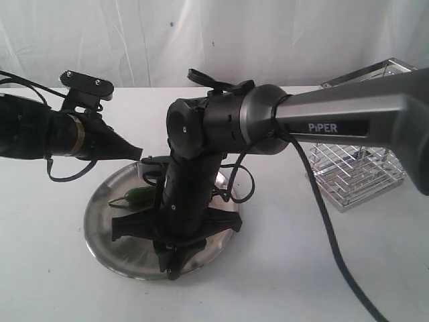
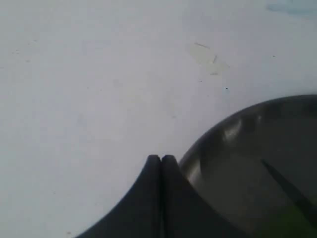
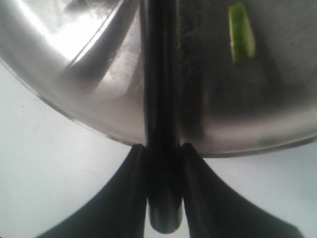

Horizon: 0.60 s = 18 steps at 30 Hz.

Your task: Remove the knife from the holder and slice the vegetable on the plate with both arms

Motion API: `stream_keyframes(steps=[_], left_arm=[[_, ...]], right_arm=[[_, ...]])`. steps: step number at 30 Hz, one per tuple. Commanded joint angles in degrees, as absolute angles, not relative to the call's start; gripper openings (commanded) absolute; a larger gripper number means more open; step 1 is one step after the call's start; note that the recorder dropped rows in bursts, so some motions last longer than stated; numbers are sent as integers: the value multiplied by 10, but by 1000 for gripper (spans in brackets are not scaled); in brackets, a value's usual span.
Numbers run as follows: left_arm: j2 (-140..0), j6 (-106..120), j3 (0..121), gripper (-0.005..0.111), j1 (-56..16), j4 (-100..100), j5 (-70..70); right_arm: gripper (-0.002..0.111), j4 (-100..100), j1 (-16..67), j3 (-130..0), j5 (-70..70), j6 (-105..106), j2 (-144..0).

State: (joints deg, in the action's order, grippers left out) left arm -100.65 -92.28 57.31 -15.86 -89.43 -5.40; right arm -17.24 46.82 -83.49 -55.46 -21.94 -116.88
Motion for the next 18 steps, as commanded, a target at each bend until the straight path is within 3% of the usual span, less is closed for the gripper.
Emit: stream_keyframes(steps=[1,18], left_arm=[[-1028,-939,580,0,-156,-900,-66],[-1033,-991,581,0,-149,-900,-22]], right_arm=[[0,-134,469,-838,-561,-242,-1165],[0,-159,469,-838,-550,-227,-1166]])
